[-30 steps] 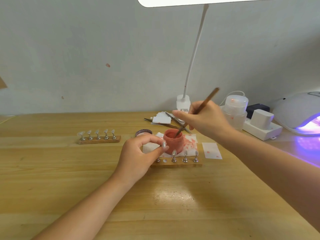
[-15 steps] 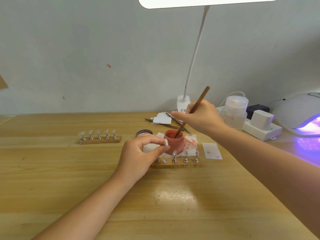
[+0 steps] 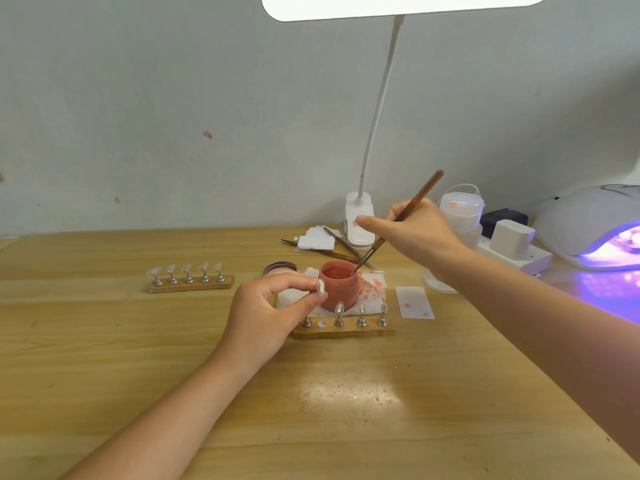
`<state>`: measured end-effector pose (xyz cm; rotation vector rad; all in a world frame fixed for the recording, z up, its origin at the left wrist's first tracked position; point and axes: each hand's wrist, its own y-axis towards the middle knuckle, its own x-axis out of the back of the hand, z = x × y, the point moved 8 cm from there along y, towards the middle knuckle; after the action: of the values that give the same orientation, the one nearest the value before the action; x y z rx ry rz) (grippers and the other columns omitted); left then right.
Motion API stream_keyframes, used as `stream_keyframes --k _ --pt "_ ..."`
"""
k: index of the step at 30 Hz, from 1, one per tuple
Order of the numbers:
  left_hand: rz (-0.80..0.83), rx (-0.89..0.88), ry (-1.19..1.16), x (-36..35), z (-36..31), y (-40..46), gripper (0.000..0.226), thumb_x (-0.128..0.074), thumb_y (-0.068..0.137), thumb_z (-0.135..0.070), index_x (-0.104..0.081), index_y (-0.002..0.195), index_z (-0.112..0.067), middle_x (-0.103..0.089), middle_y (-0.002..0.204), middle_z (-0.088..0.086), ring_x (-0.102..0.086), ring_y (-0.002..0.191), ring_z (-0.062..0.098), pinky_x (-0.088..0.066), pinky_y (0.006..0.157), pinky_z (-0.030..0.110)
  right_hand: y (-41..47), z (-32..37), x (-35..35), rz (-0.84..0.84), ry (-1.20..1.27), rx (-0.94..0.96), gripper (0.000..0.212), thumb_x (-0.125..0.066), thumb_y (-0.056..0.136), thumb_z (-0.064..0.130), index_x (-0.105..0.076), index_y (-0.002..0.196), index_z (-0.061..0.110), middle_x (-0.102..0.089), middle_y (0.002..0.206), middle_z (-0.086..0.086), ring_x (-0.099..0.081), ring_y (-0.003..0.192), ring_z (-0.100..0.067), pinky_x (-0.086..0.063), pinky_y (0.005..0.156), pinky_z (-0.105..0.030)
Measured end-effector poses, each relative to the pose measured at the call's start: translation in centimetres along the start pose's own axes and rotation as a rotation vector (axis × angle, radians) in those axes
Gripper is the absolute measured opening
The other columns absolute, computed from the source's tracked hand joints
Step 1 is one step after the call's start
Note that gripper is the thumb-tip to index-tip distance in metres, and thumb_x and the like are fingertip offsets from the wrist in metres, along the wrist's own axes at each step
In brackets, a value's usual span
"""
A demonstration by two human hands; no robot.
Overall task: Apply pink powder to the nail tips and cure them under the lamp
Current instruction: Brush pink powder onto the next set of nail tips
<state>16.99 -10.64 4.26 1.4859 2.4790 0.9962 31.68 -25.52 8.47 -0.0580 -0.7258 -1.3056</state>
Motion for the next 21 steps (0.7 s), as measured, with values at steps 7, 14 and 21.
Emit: stream_keyframes --k 7,14,21 --pt "0.001 0.016 -0.008 0.0 0.2 0.0 0.027 -0.074 0.069 -0.002 -0.068 0.067 -0.028 -0.069 0.077 -0.019 -0.061 0.083 -0.008 -0.039 0.073 0.002 -0.3 0.7 1.8 -0.062 0.029 0.075 0.043 -0.069 0.078 0.038 -0.05 0.047 0.016 -0.044 0.033 0.012 -0.043 0.046 -0.004 -0.036 0.052 -0.022" --pt "0.002 0.03 -0.004 0.0 0.3 0.0 0.029 -0.074 0.069 -0.001 -0.067 0.067 -0.029 -0.068 0.075 -0.024 -0.059 0.081 -0.012 -0.038 0.073 0.001 -5.5 3.2 2.1 -0.143 0.431 0.278 0.035 -0.057 0.086 0.037 -0.05 0.062 0.011 -0.06 0.046 0.003 -0.052 0.042 -0.002 -0.039 0.045 -0.015" --pt "0.019 0.003 -0.003 -0.3 0.0 0.0 0.025 -0.073 0.069 0.001 -0.068 0.068 -0.023 -0.067 0.075 -0.011 -0.059 0.08 -0.011 -0.039 0.074 0.002 -11.4 3.6 -0.5 -0.149 0.215 0.619 0.026 -0.049 0.09 0.027 -0.069 0.075 0.022 -0.06 0.073 0.023 -0.055 0.067 0.003 -0.043 0.062 -0.017"
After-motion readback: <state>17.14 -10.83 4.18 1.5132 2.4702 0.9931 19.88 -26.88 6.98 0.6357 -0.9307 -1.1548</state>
